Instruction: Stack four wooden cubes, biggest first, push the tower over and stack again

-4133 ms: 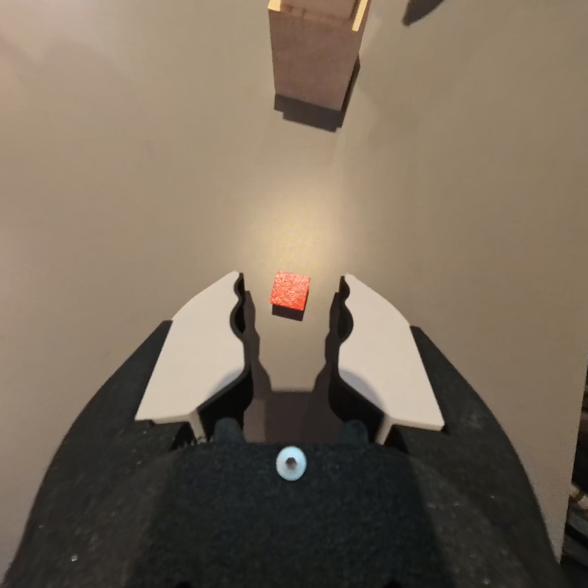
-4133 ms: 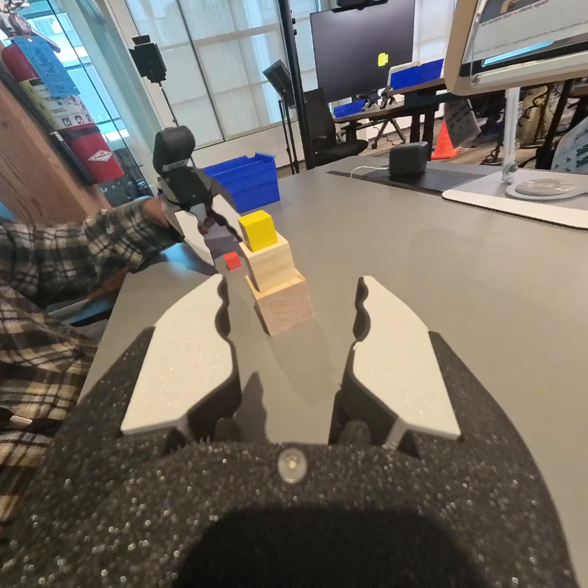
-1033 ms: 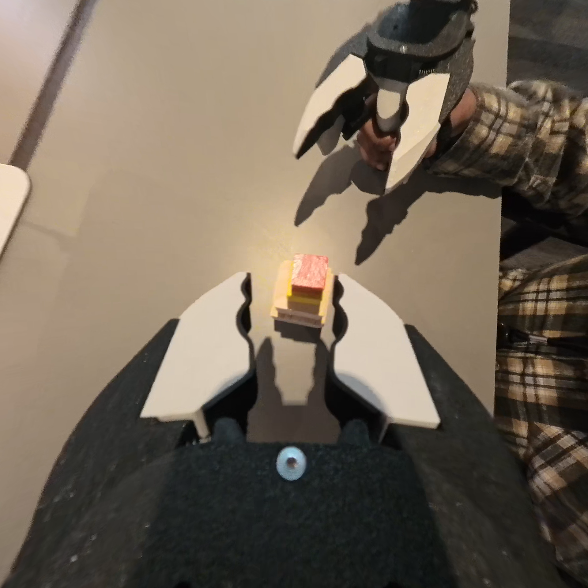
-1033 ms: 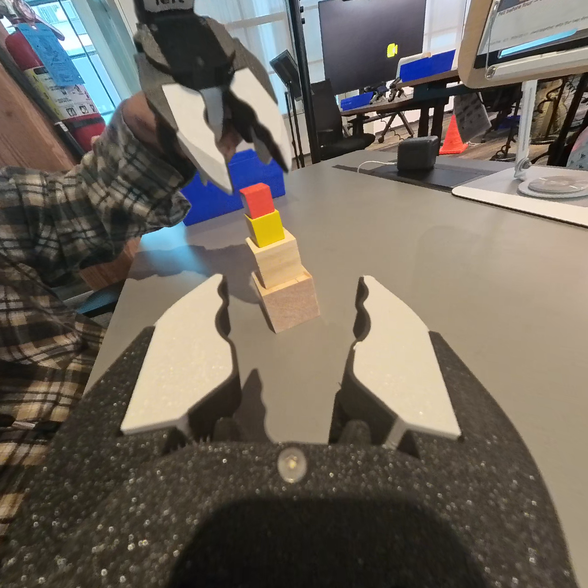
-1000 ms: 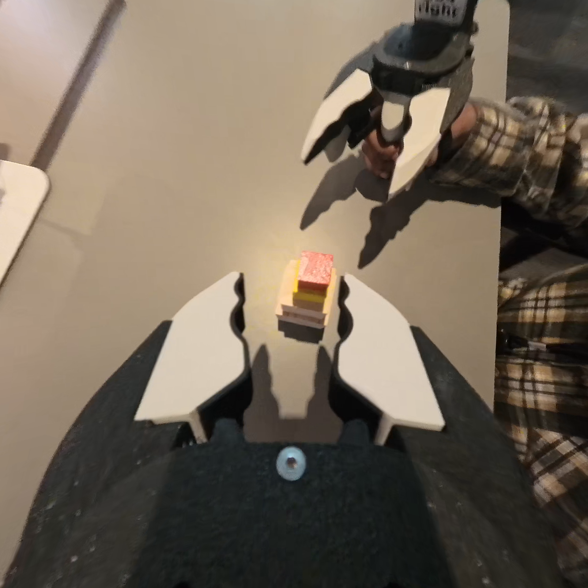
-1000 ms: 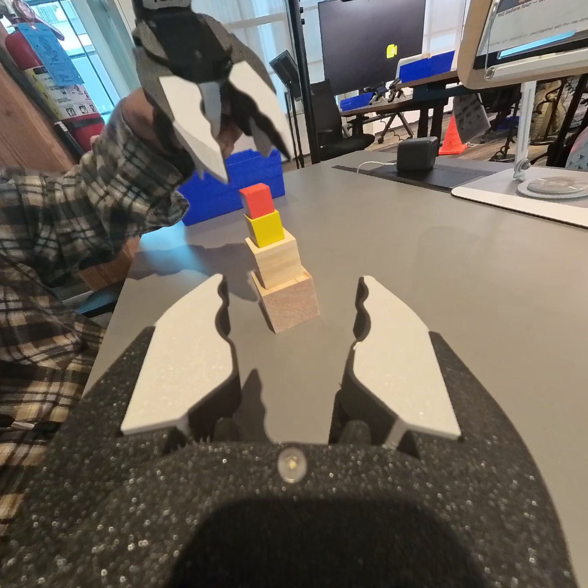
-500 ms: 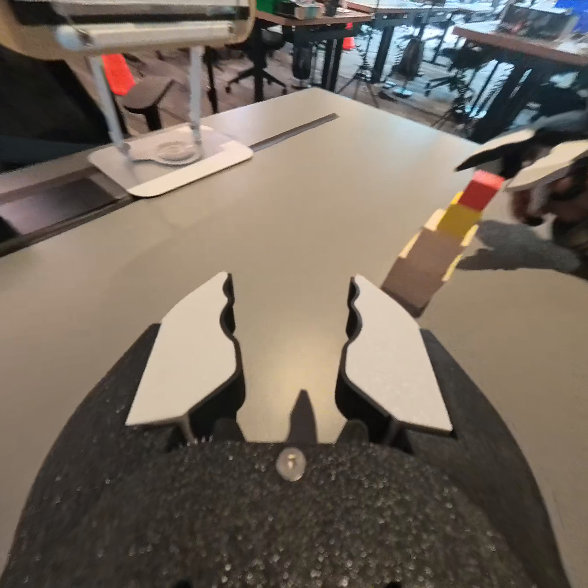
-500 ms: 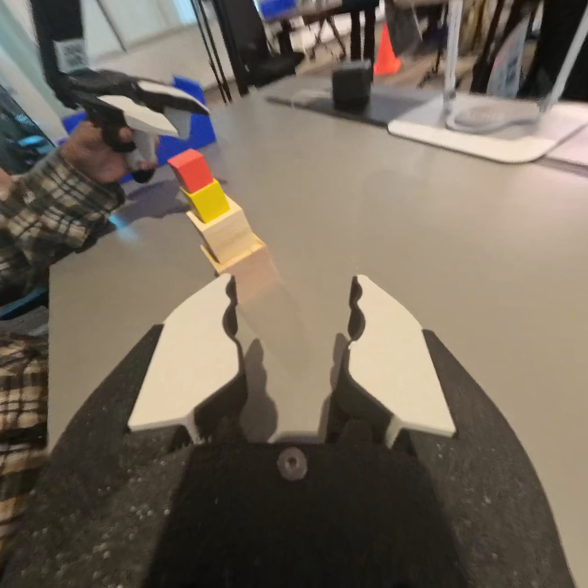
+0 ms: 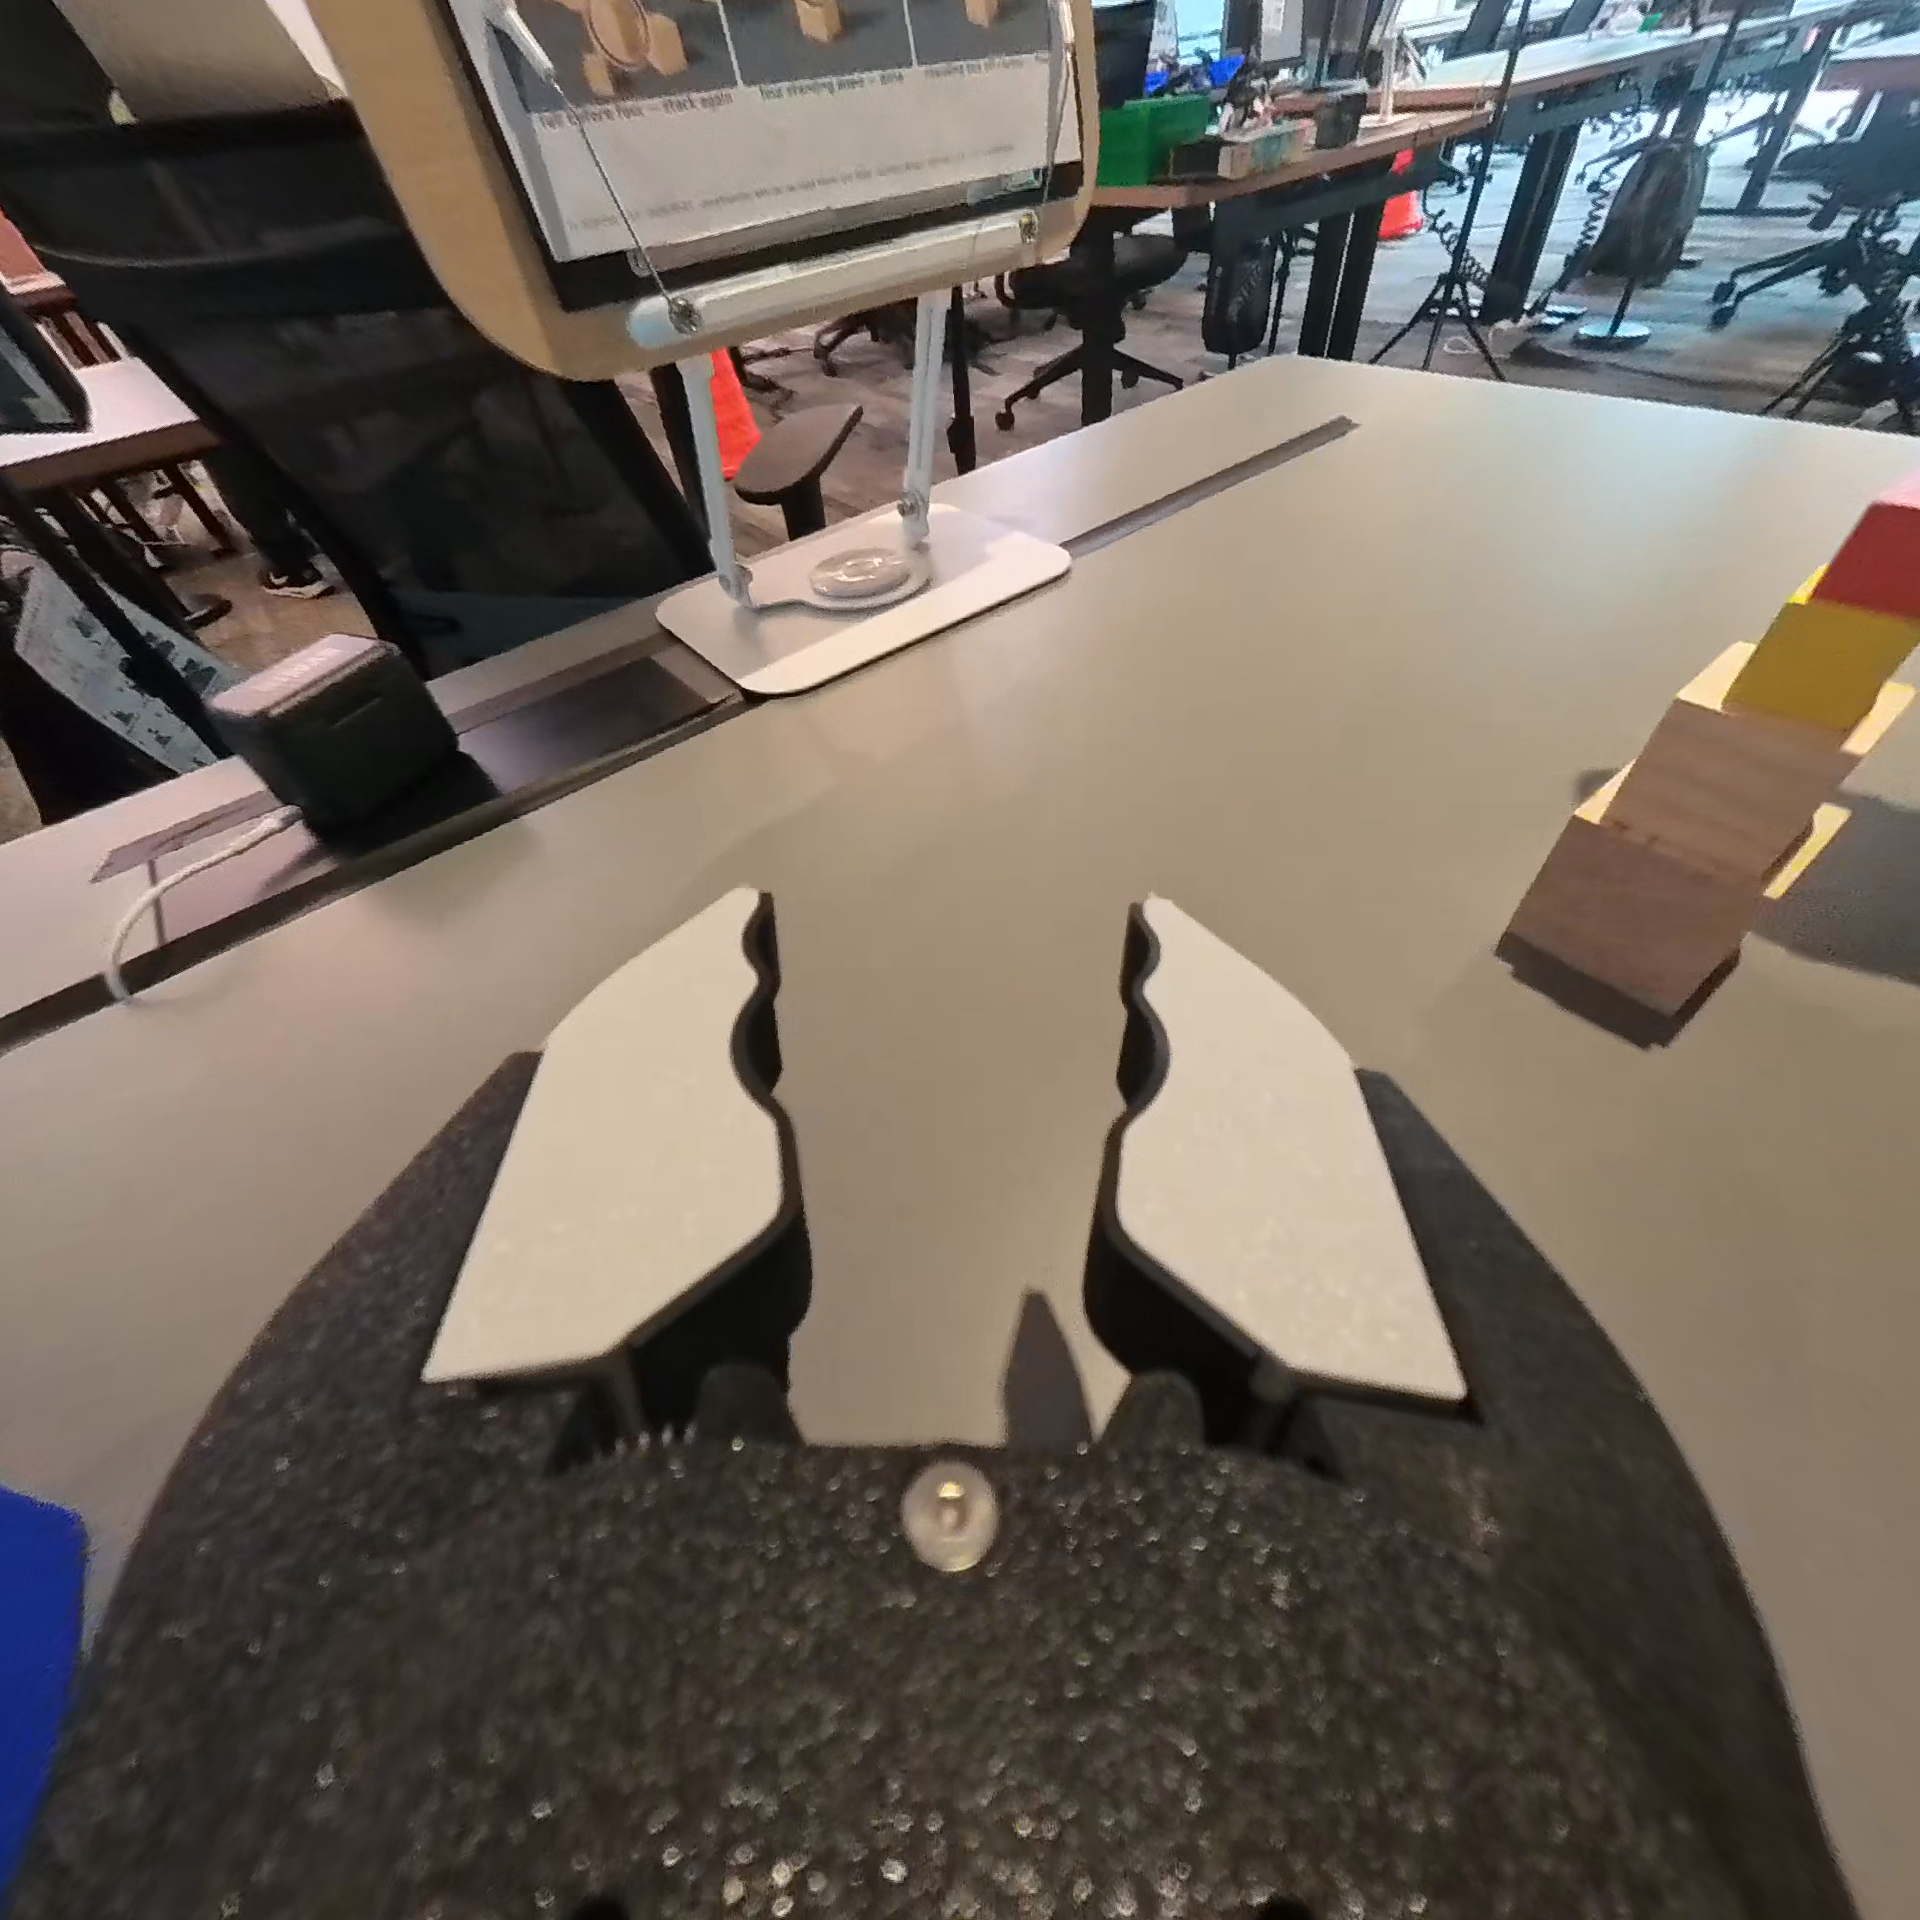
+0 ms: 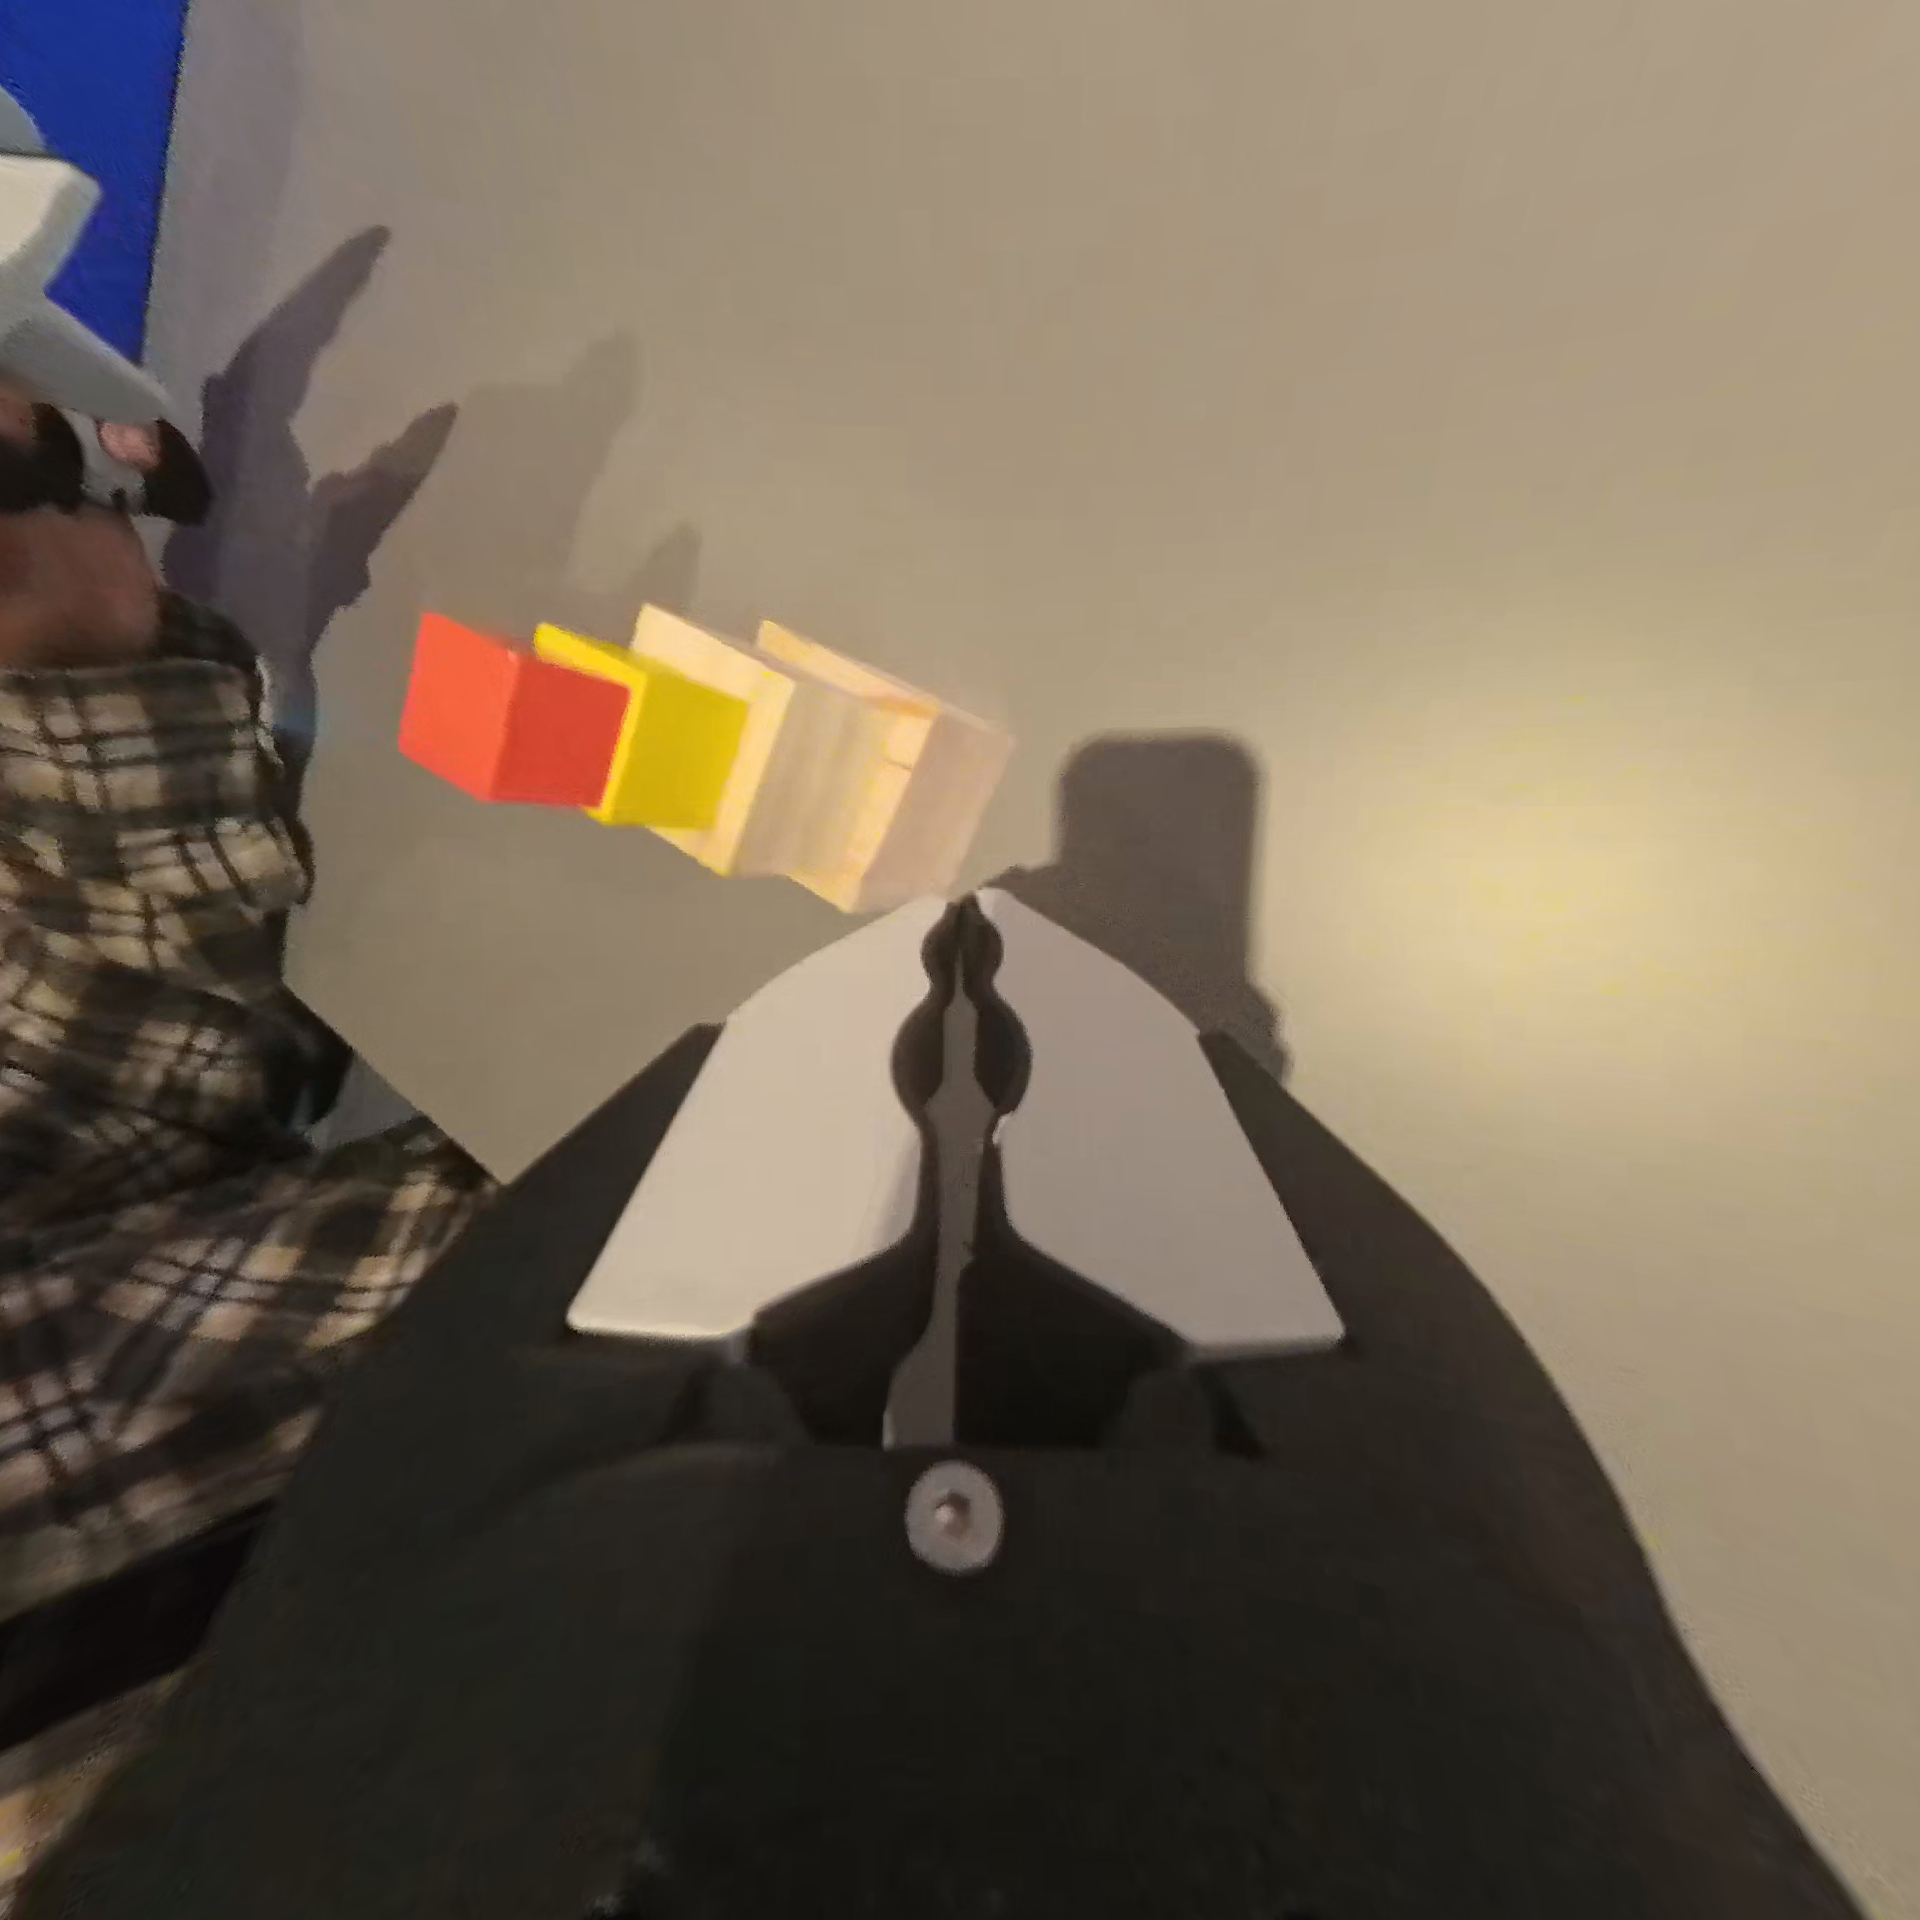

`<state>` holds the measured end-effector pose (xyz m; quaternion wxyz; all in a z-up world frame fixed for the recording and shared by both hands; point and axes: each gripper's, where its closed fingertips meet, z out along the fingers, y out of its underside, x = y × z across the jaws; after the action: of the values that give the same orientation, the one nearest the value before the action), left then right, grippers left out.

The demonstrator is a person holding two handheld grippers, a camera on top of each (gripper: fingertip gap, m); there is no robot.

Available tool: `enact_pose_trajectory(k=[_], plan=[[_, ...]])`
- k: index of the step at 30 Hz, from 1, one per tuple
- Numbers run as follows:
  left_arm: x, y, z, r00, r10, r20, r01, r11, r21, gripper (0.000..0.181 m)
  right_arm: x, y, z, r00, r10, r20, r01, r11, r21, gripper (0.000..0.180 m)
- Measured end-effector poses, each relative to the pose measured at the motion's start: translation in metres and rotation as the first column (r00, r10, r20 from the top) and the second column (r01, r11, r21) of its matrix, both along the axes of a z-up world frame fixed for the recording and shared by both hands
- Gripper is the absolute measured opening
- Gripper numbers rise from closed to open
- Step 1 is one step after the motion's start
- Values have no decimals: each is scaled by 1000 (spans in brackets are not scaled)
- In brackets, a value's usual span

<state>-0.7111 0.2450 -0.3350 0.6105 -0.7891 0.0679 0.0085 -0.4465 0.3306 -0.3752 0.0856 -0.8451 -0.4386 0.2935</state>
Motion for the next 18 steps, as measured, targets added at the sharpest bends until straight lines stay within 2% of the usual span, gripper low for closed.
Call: enact_pose_trajectory(k=[5, 11, 18], plan=[[-6, -4, 5, 999, 30, -13, -30, 999, 11, 62, -32, -23, -8, 1000, -6, 15, 7, 993, -114, 0], [-9, -5, 8, 999, 46, -9, -46, 999, 27, 62, -65, -34, 3, 997, 53, -55, -58, 993, -98, 0], [-10, -4, 4, 999, 47, -2, -47, 999, 17, 62, -53, -19, 10, 991, 42, -126, -50, 997, -62, 0]])
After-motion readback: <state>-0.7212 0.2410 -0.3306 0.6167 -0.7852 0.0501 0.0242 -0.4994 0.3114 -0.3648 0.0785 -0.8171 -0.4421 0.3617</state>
